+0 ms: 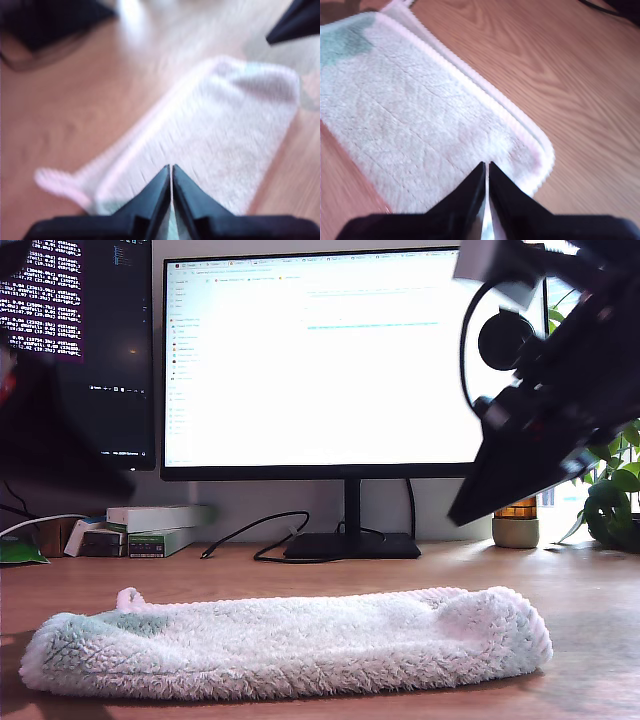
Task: Fold the tea towel to a neat square and place it to the right
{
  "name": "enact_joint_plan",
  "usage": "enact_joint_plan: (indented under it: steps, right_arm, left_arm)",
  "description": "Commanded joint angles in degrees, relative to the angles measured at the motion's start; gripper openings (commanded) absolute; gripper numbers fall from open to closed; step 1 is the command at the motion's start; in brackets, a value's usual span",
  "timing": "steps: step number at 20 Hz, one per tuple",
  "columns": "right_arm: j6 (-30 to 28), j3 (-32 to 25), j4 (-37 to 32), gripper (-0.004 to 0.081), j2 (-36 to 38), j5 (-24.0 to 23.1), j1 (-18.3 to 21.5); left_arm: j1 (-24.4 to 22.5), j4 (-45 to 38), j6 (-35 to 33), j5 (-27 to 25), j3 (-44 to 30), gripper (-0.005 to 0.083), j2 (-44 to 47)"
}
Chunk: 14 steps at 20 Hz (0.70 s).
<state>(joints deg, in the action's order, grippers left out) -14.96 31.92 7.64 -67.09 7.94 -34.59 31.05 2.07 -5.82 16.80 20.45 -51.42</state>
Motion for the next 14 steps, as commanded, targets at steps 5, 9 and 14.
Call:
enact_joint_plan:
  steps: [5,9,14]
  right_arm:
    - [-2.2,0.9,-7.1,-0.0012,-8.7,4.2,1.0]
    - [-4.6,4.8,-7.7,-0.0012,-15.0,4.8,1.8]
    - [-6.2,11.9,-4.3,-0.0012,-21.7,10.2,4.3]
  left_arm:
    - [0.3,-4.8,1.9,1.2,-0.7,-0.0019,-8.3]
    - [0.2,-8.6,1.3,4.8,-0.7,-0.0021,-13.4]
    - [0.2,-9.1,1.4,8.4,-0.6,-0.0021,-17.9]
